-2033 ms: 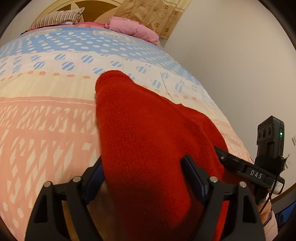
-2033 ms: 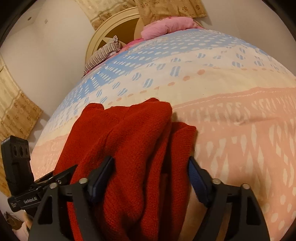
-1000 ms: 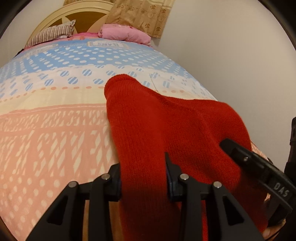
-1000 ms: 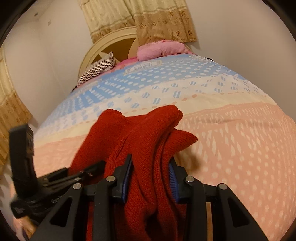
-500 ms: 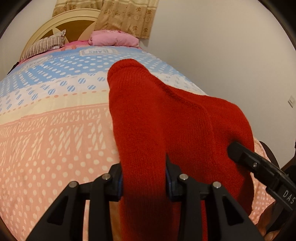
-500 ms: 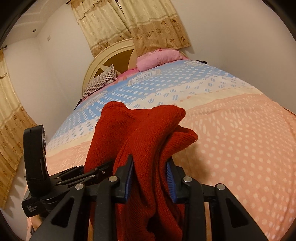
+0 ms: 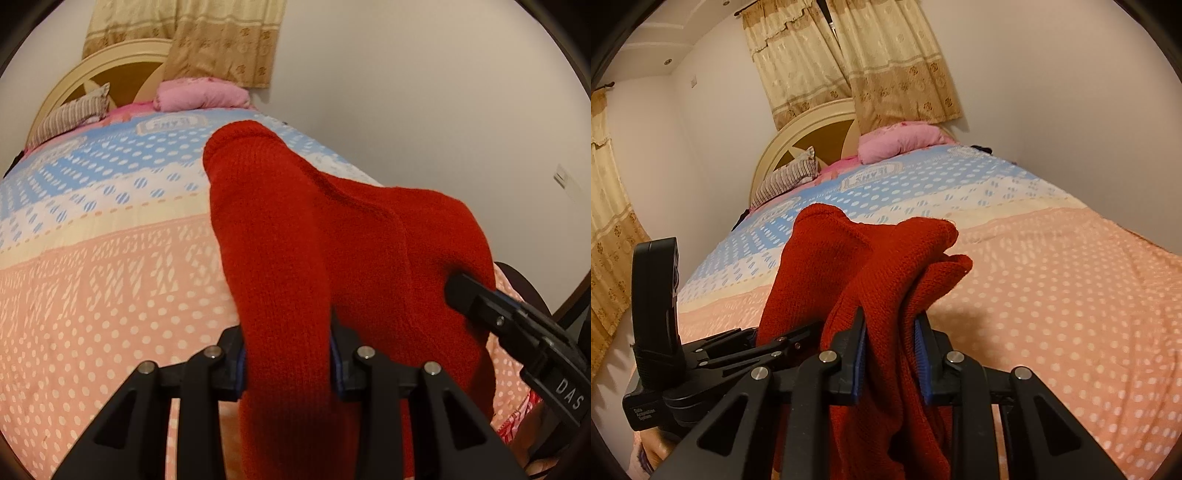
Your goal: Fold small clothes
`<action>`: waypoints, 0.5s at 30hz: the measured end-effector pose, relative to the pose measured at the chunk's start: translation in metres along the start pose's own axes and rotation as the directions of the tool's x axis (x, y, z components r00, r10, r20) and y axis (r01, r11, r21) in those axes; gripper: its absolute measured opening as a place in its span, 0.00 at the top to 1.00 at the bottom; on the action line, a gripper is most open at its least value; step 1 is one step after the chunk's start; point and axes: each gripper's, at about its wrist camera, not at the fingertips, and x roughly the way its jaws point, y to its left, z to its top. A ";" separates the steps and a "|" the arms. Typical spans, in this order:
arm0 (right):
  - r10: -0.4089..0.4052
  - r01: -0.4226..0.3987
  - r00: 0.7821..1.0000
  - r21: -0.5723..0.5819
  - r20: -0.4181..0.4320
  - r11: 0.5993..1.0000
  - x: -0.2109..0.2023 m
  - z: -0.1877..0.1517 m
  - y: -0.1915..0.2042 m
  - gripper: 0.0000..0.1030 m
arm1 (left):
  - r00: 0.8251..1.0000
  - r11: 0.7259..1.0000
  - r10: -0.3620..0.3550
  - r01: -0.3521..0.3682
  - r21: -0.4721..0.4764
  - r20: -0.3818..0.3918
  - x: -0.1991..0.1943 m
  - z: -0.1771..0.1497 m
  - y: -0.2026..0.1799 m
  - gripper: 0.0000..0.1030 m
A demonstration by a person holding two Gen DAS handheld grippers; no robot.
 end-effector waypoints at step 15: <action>-0.138 0.142 0.989 -0.085 0.044 0.986 -0.051 0.003 -0.033 0.78 | 0.995 0.991 -0.099 0.100 0.090 -0.018 0.012 0.000 -0.061 0.66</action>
